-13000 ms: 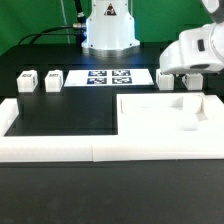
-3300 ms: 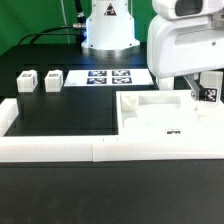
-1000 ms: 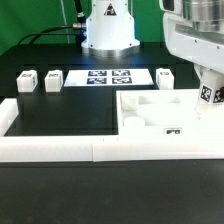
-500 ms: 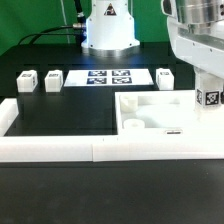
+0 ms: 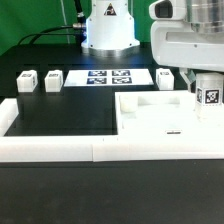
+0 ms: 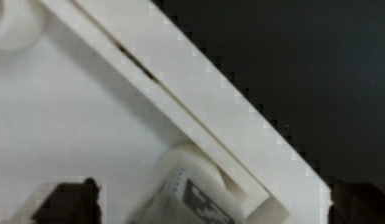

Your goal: Assemble square table

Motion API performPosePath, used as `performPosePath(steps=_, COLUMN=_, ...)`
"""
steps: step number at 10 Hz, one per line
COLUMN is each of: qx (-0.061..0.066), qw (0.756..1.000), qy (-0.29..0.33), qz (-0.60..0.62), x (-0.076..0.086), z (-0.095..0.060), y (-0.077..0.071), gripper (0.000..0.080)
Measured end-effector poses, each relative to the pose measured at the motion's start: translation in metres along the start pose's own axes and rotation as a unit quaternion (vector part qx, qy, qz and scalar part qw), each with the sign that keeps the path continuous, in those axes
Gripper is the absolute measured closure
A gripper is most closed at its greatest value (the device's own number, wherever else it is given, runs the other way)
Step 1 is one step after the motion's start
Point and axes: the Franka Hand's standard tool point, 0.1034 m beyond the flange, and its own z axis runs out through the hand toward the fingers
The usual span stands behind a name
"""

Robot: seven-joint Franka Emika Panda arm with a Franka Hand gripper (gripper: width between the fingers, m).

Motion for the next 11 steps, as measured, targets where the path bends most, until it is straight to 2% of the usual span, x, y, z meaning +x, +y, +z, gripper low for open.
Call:
performPosePath(steps=1, qx=0.0, qw=0.999, qy=0.0, qz=-0.053, x=0.0001, z=0.0, y=0.0001, gripper=0.015)
performPosePath(steps=2, qx=-0.006, qw=0.991, qy=0.006, qz=-0.132, x=0.0004, z=-0.0028, y=0.0013, gripper=0.015)
performPosePath(steps=4, qx=-0.005, qw=0.962, qy=0.038, qz=-0.269, x=0.0, z=-0.0078, y=0.0028, gripper=0.015)
performPosePath(steps=7, qx=-0.005, qw=0.967, qy=0.035, qz=-0.253, x=0.0, z=-0.0064, y=0.0036, gripper=0.0196)
performPosePath(steps=8, qx=-0.003, qw=0.971, qy=0.034, qz=-0.236, x=-0.0004, z=-0.0062, y=0.0033, gripper=0.0372)
performPosePath(steps=9, qx=-0.002, qw=0.982, qy=0.034, qz=-0.187, x=0.001, z=-0.0058, y=0.0056, gripper=0.0372)
performPosePath(steps=10, qx=-0.001, qw=0.987, qy=0.034, qz=-0.155, x=0.0021, z=-0.0057, y=0.0066, gripper=0.0499)
performPosePath(steps=11, qx=0.0, qw=0.99, qy=0.034, qz=-0.139, x=0.0019, z=-0.0056, y=0.0065, gripper=0.05)
